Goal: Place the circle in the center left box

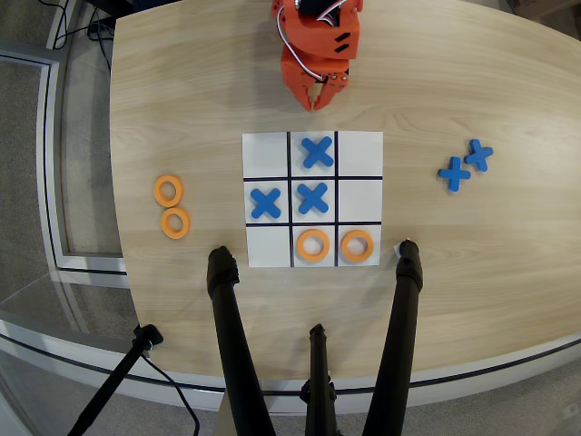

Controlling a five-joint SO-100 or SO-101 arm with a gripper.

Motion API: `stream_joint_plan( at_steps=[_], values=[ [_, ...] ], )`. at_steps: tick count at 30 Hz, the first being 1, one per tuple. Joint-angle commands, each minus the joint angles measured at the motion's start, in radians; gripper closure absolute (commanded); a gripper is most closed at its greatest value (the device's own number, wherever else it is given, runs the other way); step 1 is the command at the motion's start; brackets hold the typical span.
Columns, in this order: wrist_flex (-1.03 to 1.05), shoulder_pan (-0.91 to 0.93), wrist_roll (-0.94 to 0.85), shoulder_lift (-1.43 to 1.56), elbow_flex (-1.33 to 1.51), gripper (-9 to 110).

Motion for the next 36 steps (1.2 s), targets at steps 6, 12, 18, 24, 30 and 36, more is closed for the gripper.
stream_joint_plan(
  at_steps=[6, 12, 18, 24, 30, 36],
  values=[
    [0.006, 0.005, 0.002, -0.006, 0.055, 102],
    [0.006, 0.005, 0.002, -0.006, 0.055, 102],
    [0.006, 0.005, 0.0, -0.006, 0.055, 101],
    [-0.018, 0.008, -0.008, -0.006, 0.051, 97],
    [-0.018, 0.043, -0.008, -0.041, -0.075, 90],
    [0.006, 0.078, -0.031, -0.218, -0.281, 82]
  ],
)
